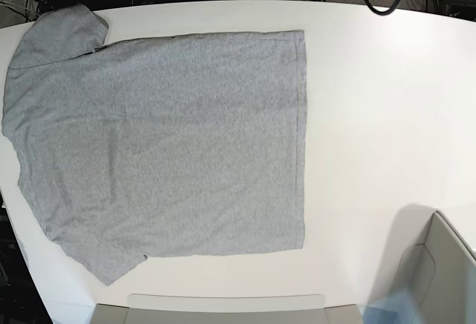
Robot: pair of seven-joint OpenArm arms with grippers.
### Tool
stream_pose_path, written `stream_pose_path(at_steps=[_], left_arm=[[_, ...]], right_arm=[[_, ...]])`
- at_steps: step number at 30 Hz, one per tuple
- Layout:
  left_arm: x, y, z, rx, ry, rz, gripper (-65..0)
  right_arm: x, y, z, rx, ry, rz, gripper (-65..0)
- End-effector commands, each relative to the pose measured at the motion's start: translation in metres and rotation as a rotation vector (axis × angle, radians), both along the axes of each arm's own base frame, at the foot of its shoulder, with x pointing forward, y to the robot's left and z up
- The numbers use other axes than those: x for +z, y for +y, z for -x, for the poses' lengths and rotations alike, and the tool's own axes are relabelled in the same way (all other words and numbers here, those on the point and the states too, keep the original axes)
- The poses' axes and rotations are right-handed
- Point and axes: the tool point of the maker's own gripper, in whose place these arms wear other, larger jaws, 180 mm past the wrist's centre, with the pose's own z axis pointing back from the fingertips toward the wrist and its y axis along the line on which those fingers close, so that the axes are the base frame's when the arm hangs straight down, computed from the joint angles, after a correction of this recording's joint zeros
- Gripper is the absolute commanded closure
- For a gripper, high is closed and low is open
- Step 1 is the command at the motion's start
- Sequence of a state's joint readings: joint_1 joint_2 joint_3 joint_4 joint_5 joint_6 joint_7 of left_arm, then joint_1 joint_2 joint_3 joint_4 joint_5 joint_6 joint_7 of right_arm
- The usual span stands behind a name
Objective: Fold the T-shirt properly
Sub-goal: 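Move both grippers toward the shoulder corners of the grey T-shirt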
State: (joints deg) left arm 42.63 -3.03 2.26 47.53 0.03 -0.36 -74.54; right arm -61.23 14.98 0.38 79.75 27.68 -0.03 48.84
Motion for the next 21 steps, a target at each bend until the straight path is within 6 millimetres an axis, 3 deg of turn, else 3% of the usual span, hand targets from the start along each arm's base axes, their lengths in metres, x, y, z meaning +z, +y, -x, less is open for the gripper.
stream_pose_path(at_steps=[1,6,10,15,21], left_arm=[[0.015,-0.001,-0.002,-0.008,-0.058,-0.002,-7.0],[0.034,-0.001,-0.018,-0.011,-0.138,-0.003,-9.1],[0.031,0.000,-0.022,-0.007,-0.115,-0.004,-9.1],[0.025,0.000,-0.026,-0.001,-0.077,-0.004,-9.1],[0.024,0.001,-0.030,-0.001,-0.080,-0.005,-9.1]], right_arm=[[0.011,-0.009,0.006,-0.007,0.005,-0.008,-13.3],[0.031,-0.048,-0.011,-0.058,-0.009,-0.054,-15.8],[0.033,-0.089,-0.014,-0.154,0.026,-0.084,-17.0],[0.045,-0.151,-0.014,-0.297,0.051,-0.067,-26.8],[0.063,-0.197,-0.028,-0.354,0.002,0.008,-28.3]])
